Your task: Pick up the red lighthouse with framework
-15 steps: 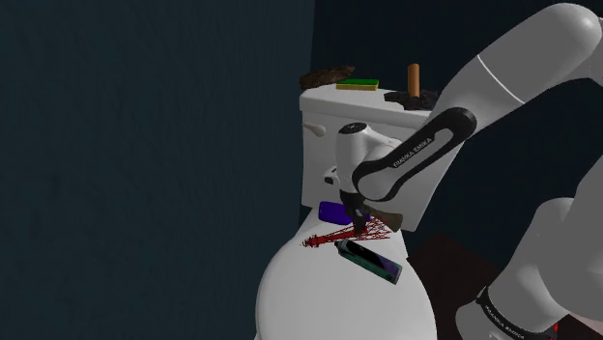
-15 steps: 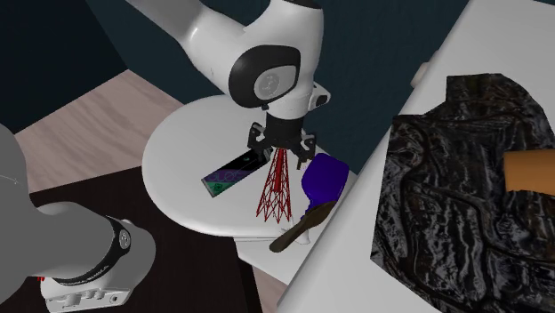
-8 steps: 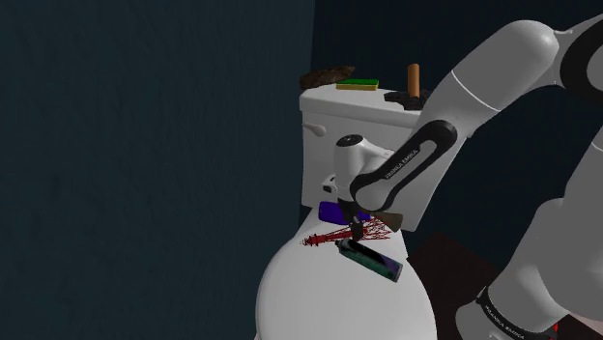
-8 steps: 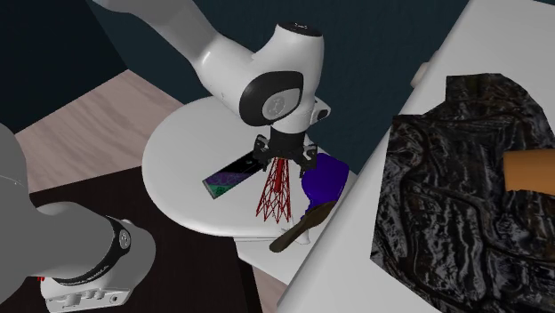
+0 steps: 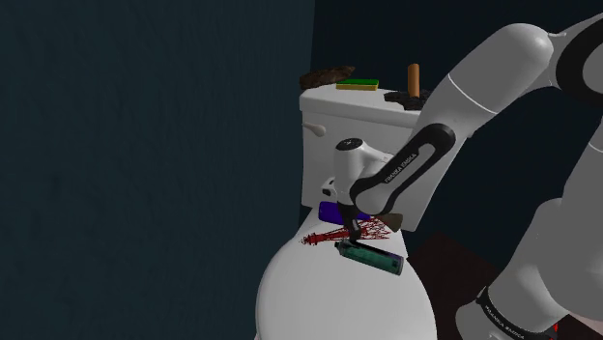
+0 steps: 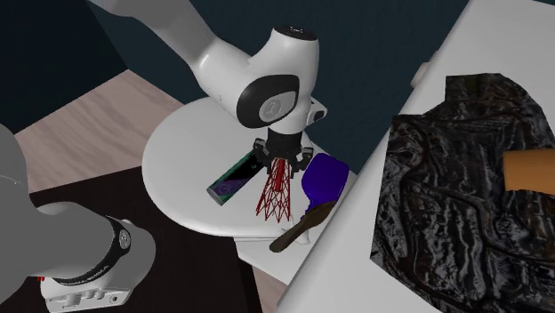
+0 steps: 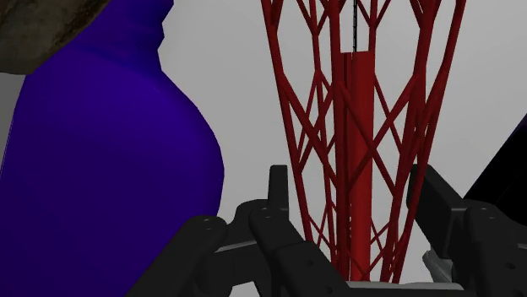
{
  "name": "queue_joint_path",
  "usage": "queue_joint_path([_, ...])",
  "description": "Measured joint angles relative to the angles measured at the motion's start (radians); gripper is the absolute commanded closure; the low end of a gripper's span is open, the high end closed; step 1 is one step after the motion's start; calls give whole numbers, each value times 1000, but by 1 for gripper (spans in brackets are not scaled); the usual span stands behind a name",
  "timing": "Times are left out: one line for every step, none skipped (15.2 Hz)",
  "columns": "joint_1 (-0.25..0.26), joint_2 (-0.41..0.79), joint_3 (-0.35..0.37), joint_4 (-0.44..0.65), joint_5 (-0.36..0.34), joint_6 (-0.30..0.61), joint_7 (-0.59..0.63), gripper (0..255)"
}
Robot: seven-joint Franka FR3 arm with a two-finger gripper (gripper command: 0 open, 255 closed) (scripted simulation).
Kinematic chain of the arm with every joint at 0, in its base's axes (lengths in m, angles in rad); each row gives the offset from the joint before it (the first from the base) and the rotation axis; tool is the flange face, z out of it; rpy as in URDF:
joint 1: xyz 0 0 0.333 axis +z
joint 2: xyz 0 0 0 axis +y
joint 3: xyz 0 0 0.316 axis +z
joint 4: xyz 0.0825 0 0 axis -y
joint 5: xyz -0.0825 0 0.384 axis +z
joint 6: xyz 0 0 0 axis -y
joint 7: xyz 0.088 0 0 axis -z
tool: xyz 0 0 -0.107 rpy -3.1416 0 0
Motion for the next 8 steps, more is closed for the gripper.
queue_joint_path([0, 1, 0, 0, 0, 1, 1, 255])
queue_joint_path([0, -1, 0, -3, -2, 5, 2, 255])
queue_joint_path([1, -2, 0, -4, -2, 7, 3, 255])
queue_joint_path([0, 0, 0, -1, -1, 5, -3, 255])
queue_joint_path([0, -3, 2, 0, 3, -5, -8, 255])
queue_joint_path([0, -10, 3, -1, 5, -16, -13, 255])
queue_joint_path([0, -21, 4, -2, 8, -28, -17, 255])
queue_joint_path([0, -34, 5, -1, 11, -44, -20, 255])
